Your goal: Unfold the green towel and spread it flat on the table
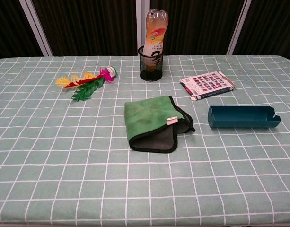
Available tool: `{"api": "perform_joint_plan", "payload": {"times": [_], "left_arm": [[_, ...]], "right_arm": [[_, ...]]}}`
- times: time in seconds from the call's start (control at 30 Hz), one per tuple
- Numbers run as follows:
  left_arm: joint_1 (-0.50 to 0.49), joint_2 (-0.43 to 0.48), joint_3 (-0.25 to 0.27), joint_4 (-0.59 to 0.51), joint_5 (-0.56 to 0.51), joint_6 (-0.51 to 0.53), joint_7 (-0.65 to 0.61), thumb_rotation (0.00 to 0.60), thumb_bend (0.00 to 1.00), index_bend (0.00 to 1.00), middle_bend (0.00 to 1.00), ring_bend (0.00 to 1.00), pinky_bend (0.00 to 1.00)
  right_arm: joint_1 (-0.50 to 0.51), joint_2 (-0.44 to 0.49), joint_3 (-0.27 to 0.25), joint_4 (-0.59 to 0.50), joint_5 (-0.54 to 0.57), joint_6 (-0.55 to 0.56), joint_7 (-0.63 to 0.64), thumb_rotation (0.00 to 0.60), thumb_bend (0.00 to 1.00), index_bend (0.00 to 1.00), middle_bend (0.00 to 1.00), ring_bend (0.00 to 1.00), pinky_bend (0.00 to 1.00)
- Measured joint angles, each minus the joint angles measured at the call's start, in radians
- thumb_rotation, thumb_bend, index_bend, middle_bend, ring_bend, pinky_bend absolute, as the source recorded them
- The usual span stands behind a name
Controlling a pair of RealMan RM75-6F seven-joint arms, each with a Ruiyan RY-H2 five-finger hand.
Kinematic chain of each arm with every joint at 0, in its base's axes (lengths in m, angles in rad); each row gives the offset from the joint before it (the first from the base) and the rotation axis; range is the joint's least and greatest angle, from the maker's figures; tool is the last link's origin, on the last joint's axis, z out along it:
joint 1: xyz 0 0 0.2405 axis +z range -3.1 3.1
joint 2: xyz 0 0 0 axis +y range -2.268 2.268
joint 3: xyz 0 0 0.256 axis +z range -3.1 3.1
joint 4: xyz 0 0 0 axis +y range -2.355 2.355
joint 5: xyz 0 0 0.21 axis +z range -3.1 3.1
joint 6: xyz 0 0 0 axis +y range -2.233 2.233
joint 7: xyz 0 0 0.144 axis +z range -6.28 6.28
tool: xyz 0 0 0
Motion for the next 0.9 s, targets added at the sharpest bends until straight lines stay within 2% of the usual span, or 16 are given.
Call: {"api": "perform_joint_plan", "payload": {"times": [0.53, 0.9], "left_arm": [[0.008, 0.000, -0.001, -0.002, 0.005, 0.011, 0.002, 0.600, 0.12, 0.24, 0.24, 0.19, 0.21], [0.005, 0.002, -0.004, -0.003, 0.009, 0.008, -0.008, 0.600, 0.12, 0.24, 0.24, 0.19, 0.21]], "right_arm": [[0.008, -0.001, -0.010, 0.010, -0.027, -0.005, 0.027, 0.600, 0.09, 0.35, 0.26, 0.14, 0.11], [0.050, 0.006, -0.021, -0.003, -0.080, -0.050, 0.056, 0.600, 0.09, 0.41, 0.26, 0.14, 0.11]]}}
